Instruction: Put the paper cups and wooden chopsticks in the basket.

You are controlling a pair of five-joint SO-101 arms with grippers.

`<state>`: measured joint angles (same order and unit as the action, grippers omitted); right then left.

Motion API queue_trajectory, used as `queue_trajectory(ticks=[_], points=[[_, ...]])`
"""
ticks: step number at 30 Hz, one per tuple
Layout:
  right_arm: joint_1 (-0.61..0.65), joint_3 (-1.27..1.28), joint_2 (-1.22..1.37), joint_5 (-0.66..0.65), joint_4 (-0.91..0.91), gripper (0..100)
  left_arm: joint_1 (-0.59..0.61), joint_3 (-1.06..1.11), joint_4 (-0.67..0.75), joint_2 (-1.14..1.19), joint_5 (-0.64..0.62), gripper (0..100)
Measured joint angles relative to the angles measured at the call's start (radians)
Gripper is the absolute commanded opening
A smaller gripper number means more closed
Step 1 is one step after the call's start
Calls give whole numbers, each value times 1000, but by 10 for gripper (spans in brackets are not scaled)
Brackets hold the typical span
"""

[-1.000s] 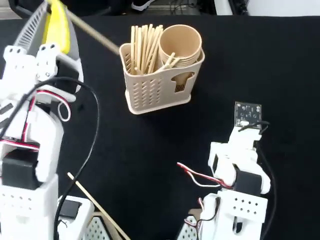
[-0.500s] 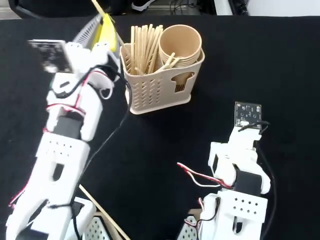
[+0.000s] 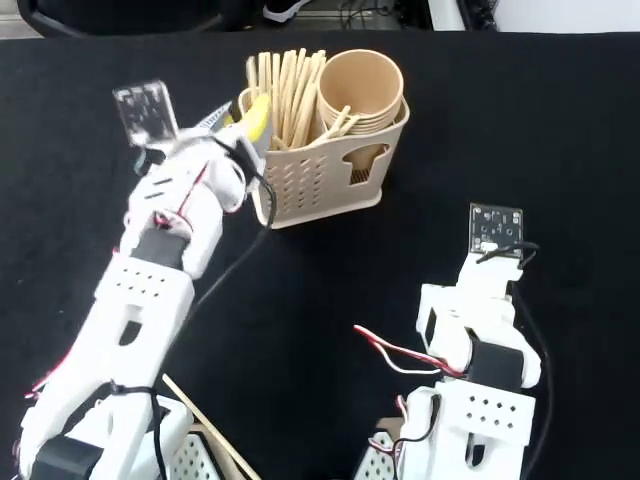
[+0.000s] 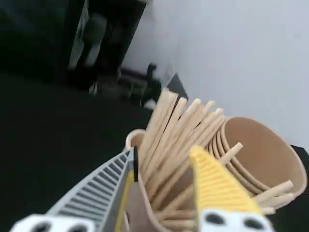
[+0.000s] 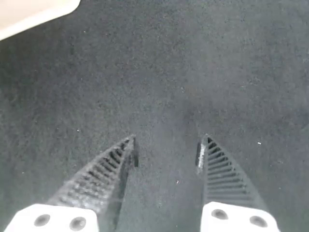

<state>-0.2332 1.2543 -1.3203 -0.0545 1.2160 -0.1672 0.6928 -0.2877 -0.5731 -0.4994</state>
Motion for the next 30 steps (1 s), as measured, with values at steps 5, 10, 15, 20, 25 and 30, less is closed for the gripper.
queue_trajectory(ticks=[5, 10, 15, 20, 25, 30], points=[[0, 0, 0, 0, 0, 208, 0, -339, -623, 0, -161, 364], [0, 0, 0, 0, 0, 208, 77, -509, -1082, 2, -278, 365], [0, 0, 0, 0, 0, 208, 233, -410, -1211, 2, -170, 366], [0, 0, 0, 0, 0, 208, 371, -149, -1211, 2, -3, 365], [0, 0, 0, 0, 0, 208, 459, 74, -1192, 2, 81, 364], [0, 0, 0, 0, 0, 208, 468, 216, -1100, 2, 86, 364]])
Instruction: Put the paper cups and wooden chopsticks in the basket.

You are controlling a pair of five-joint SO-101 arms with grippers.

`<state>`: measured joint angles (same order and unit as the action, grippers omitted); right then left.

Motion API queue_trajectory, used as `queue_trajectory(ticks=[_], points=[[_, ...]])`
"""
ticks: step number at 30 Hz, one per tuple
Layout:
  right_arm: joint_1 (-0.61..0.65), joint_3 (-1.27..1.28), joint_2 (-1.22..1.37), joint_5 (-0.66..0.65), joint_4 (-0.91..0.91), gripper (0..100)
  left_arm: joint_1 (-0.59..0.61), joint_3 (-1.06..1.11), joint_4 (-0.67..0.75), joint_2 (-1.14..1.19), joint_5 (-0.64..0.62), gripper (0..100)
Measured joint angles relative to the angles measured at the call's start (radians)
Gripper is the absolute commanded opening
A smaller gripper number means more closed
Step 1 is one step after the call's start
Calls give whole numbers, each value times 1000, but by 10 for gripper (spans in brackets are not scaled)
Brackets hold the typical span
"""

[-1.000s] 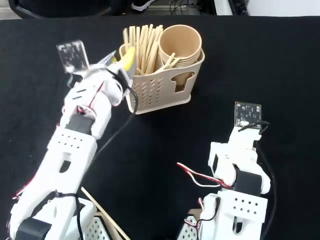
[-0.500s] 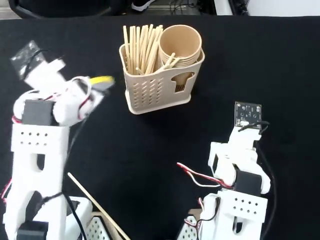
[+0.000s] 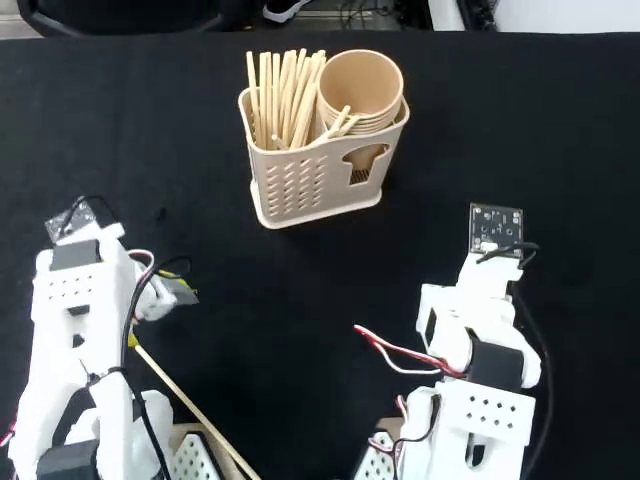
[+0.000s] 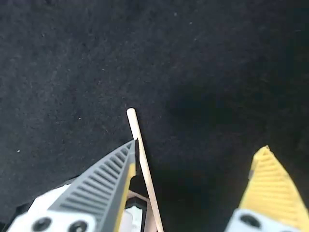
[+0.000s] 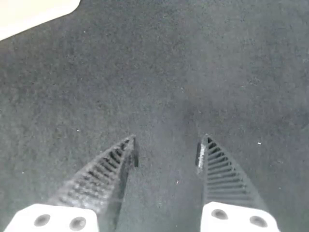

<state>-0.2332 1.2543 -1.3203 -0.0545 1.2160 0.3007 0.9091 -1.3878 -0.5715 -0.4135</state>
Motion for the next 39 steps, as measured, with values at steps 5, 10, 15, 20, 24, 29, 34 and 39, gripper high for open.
queue_trajectory(ticks=[5, 10, 15, 20, 24, 29, 34, 39], points=[[0, 0, 0, 0, 0, 208, 28, 64, 14, 0, 17, 364], [0, 0, 0, 0, 0, 208, 124, 94, 51, 0, 110, 363], [0, 0, 0, 0, 0, 208, 158, 183, 150, 0, 226, 223], [0, 0, 0, 0, 0, 208, 163, 215, 207, 0, 370, 77], [0, 0, 0, 0, 0, 208, 163, 233, 229, 0, 388, 29], [0, 0, 0, 0, 0, 208, 163, 255, 261, -2, 388, 30], [0, 0, 0, 0, 0, 208, 163, 255, 261, -2, 388, 30], [0, 0, 0, 0, 0, 208, 163, 221, 261, -2, 301, 29]])
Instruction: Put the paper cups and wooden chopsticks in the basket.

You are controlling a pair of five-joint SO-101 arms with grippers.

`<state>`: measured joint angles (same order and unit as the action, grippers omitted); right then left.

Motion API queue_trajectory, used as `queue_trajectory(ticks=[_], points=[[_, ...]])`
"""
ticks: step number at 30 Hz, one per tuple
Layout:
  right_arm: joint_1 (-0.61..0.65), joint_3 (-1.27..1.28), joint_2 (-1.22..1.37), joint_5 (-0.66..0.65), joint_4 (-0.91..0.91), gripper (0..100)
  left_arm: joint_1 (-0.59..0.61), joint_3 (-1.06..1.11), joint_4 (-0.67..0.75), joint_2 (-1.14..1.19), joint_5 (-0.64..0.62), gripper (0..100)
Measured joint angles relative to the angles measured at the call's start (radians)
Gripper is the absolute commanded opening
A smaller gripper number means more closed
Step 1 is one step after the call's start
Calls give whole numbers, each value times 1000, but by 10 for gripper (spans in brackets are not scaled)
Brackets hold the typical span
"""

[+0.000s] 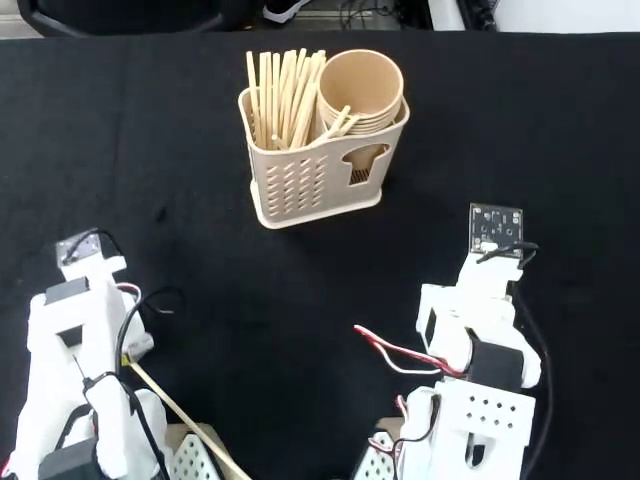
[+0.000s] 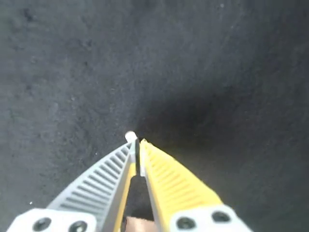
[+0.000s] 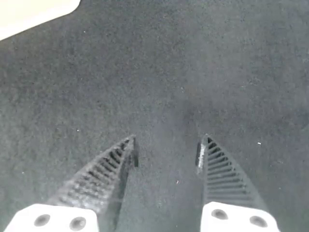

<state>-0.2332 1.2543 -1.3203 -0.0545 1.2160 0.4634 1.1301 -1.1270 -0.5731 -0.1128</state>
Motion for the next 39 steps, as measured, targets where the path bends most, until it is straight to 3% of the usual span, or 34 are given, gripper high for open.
queue_trajectory(ticks=[5, 11, 14, 17, 22, 28, 31, 39], points=[[0, 0, 0, 0, 0, 208, -43, -169, -101, 0, -101, 29], [0, 0, 0, 0, 0, 208, -304, -399, -195, 5, -264, 29], [0, 0, 0, 0, 0, 208, -319, -477, -213, 5, -273, 34], [0, 0, 0, 0, 0, 208, -319, -497, -331, 5, -250, 34], [0, 0, 0, 0, 0, 208, -307, -393, -463, 5, 54, 59], [0, 0, 0, 0, 0, 208, -186, -293, -422, 5, 450, 309], [0, 0, 0, 0, 0, 208, -153, -236, -407, 5, 641, 326], [0, 0, 0, 0, 0, 208, 8, -77, -101, 5, 1174, 324]])
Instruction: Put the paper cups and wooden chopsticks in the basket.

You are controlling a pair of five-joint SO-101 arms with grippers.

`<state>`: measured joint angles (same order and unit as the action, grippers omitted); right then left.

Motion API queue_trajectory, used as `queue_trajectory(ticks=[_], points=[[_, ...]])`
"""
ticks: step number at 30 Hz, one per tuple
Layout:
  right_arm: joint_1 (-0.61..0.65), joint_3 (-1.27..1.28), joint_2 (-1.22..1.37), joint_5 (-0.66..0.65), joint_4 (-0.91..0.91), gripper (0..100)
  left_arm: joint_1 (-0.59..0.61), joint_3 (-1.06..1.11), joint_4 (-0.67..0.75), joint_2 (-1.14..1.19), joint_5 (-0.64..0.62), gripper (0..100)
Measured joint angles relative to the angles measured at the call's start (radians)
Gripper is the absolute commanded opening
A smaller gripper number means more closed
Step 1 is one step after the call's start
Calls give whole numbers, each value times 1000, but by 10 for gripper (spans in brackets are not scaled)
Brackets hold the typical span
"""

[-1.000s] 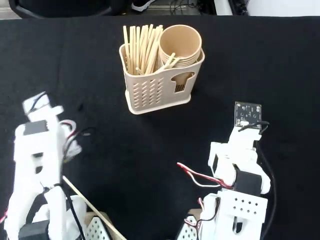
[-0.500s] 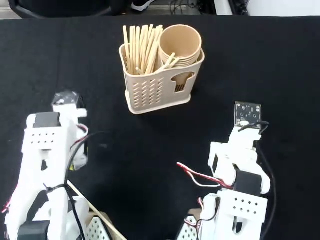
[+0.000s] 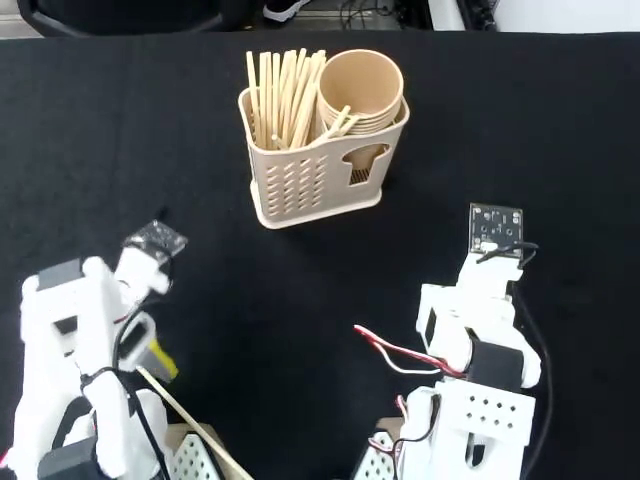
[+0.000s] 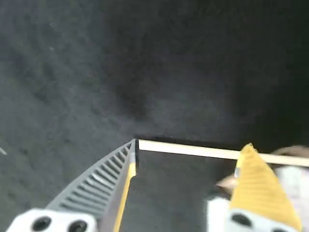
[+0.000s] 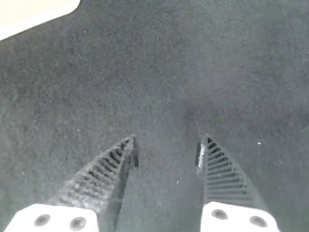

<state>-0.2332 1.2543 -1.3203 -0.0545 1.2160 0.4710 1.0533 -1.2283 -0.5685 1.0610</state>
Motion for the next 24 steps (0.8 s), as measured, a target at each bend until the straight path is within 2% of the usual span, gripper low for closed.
queue_trajectory(ticks=[3, 8, 15, 20, 24], points=[[0, 0, 0, 0, 0, 208, 11, 52, 25, 0, 68, 320], [0, 0, 0, 0, 0, 208, 20, 61, 32, -2, 114, 223], [0, 0, 0, 0, 0, 208, 20, 64, 34, -2, 365, 157], [0, 0, 0, 0, 0, 208, 11, 64, 34, -2, 385, 109], [0, 0, 0, 0, 0, 208, -43, 61, -40, -2, 385, 59]])
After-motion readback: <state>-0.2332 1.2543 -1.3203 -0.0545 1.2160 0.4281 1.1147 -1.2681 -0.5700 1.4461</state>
